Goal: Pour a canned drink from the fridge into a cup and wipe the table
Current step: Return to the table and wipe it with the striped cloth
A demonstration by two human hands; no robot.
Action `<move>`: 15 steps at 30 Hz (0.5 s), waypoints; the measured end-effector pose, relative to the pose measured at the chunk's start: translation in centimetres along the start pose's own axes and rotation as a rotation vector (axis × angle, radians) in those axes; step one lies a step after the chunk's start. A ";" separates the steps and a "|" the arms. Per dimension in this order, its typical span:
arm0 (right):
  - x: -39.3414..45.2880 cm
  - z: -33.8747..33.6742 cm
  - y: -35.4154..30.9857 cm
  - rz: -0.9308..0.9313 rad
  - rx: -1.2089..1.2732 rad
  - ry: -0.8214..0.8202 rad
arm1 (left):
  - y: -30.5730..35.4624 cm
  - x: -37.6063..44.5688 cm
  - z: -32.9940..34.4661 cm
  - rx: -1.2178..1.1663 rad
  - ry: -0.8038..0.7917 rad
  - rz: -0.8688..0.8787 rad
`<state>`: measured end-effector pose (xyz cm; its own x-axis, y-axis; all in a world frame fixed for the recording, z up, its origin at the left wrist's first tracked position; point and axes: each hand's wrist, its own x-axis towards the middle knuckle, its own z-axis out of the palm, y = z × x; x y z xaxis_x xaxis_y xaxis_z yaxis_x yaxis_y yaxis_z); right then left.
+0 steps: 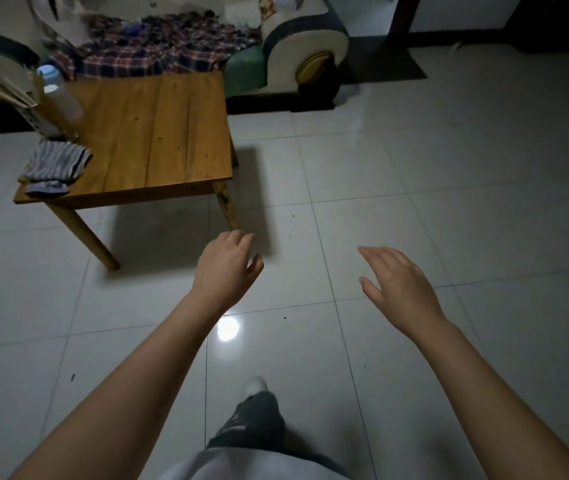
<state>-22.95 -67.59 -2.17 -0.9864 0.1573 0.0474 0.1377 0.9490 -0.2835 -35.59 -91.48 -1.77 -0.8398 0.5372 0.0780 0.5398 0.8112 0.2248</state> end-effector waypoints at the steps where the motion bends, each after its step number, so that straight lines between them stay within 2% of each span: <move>1: 0.6 0.1 0.5 0.011 0.005 -0.001 | 0.1 1.0 0.2 0.000 -0.008 0.004; 7: 6.6 0.7 3.3 0.055 0.016 0.007 | -0.7 8.5 1.4 0.006 -0.023 0.043; 15: 20.9 -0.1 6.2 0.078 0.015 0.003 | -3.0 22.7 1.8 -0.023 -0.020 0.070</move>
<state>-42.71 -58.45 -2.87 -0.9724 0.2316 0.0278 0.2128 0.9297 -0.3008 -56.17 -81.34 -2.48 -0.7987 0.5971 0.0751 0.5954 0.7660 0.2421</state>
